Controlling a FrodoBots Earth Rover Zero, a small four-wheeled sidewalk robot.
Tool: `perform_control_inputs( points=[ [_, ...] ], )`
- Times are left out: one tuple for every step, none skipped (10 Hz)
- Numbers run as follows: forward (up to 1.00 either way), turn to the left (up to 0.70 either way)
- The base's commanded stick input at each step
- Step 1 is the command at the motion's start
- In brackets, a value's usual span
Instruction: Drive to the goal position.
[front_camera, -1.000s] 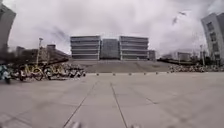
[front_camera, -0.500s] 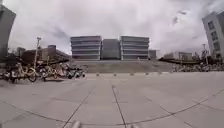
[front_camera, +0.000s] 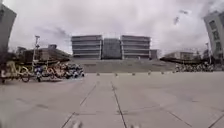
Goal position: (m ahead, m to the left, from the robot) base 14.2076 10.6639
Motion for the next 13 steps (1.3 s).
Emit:
perform_control_inputs(
  points=[
    [1.00,0.00],
    [1.00,0.00],
    [1.00,0.00],
    [1.00,0.00],
    [1.00,-0.02],
    [1.00,-0.24],
    [1.00,-0.02],
    [1.00,0.00],
    [1.00,0.00],
    [1.00,0.00],
    [1.00,0.00],
    [1.00,0.00],
    [1.00,0.00]
  ],
)
